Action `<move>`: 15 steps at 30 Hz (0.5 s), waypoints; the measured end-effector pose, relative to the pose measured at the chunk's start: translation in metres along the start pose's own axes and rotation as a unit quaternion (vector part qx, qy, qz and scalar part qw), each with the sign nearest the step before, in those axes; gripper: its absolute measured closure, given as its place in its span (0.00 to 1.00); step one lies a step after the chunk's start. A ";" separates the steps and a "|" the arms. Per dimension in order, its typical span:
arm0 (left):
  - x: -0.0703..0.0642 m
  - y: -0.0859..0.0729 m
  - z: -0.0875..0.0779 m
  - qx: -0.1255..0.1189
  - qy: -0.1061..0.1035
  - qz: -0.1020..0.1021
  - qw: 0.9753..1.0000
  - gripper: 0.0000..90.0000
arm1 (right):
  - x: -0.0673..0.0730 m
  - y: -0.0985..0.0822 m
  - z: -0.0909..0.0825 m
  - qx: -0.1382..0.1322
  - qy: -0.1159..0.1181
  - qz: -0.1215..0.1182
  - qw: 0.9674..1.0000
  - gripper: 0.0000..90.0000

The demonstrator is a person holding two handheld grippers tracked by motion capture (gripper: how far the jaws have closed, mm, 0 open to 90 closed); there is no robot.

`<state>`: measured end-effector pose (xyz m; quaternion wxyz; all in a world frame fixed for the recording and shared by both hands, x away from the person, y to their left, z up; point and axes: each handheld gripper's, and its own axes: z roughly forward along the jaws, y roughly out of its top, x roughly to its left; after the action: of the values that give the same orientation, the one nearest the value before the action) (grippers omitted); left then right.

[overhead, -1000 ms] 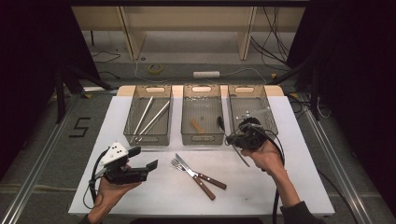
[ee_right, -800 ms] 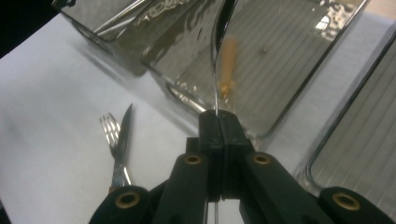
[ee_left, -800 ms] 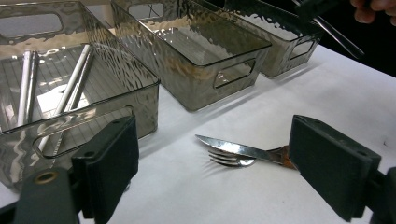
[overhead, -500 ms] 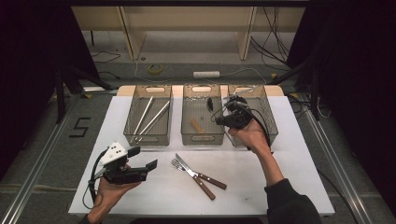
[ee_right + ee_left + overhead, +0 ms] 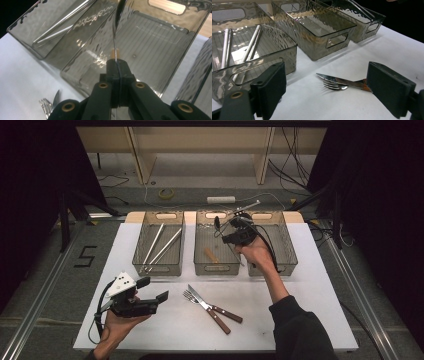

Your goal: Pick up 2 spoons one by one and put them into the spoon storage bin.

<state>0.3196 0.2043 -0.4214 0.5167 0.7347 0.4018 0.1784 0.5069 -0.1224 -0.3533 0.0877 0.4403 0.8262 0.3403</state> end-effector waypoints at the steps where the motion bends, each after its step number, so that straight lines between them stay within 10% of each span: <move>1: 0.000 0.000 0.000 0.000 0.000 0.000 1.000 0.18 | -0.001 0.002 0.002 0.002 0.000 0.000 1.000 1.00; 15: 0.000 0.000 -0.001 0.000 -0.001 0.000 1.000 0.18 | -0.004 0.023 0.028 0.010 -0.020 0.001 1.000 1.00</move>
<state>0.3194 0.2049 -0.4213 0.5172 0.7347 0.4012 0.1781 0.5372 -0.1031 -0.3607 0.0996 0.4490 0.8269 0.3235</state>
